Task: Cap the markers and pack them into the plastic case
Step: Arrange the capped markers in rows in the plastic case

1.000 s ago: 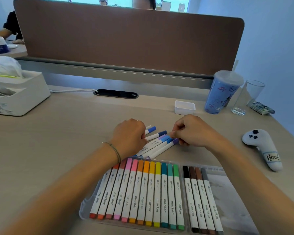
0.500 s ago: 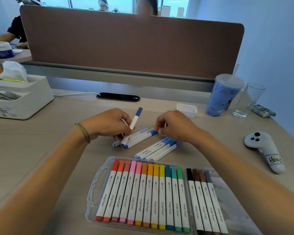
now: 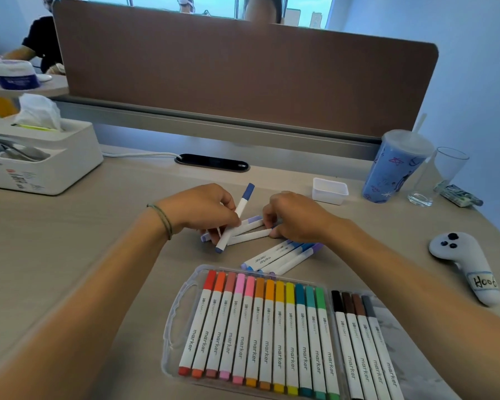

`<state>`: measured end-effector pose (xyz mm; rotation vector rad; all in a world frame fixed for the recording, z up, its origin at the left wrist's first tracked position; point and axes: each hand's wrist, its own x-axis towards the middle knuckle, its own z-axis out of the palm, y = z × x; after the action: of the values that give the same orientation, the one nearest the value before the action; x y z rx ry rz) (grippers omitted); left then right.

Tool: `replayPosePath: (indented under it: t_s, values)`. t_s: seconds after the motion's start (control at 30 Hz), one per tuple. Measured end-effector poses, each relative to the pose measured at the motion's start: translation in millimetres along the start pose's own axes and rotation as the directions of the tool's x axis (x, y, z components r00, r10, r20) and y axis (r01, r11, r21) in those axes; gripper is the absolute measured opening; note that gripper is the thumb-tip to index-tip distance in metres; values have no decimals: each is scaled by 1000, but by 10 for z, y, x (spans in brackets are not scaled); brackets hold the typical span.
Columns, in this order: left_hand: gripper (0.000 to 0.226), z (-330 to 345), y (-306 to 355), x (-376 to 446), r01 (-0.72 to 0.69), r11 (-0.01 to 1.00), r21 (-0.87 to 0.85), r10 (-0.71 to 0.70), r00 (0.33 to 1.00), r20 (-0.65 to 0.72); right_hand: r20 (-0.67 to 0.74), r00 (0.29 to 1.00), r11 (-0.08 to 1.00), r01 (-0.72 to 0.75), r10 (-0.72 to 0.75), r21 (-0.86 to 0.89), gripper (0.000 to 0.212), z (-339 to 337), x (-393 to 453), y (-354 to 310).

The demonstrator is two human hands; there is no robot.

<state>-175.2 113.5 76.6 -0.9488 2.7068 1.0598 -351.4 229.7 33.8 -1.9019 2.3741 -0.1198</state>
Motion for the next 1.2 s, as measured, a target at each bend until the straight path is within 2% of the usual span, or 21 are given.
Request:
replayPosePath:
  t_s: [0.13,0.3,0.43,0.53,0.63,0.73,0.87,1.0,1.1,1.2]
  values:
    - [14,11,18,10,-19,1000,-14,19,1000,10,26,999,996,-42,40,73,7,-66,-100,50]
    - [16,34,89,3,-67,997,-34,67,998,2,-56,994,961,-74,92,265,14,-254,-398,133]
    - [14,85,83,23,-57,994,-90,53,997,-47,-137,974,833,-75,178,548,15,-336,-631,203]
    - [13,250,49,102,-61,997,44,69,977,-204,-150,950,718,-98,274,689,12,-285,-705,261]
    - [16,455,-6,174,-67,970,235,144,933,-328,-89,941,696,-176,327,696,11,-181,-690,295]
    - [23,574,-51,195,-17,921,389,189,893,-408,-51,947,733,-209,316,648,10,-59,-649,315]
    - [27,612,-56,234,53,877,478,168,897,-408,-72,947,811,-226,312,539,10,61,-577,315]
    - [29,596,-82,264,33,910,413,140,913,-383,-94,954,865,-213,284,454,8,72,-501,277]
    - [30,539,-48,254,-74,976,205,142,929,-342,-91,949,857,-229,303,462,7,85,-460,256]
    - [20,508,100,153,-183,983,14,180,947,-266,-105,944,819,-212,312,534,8,75,-511,234]
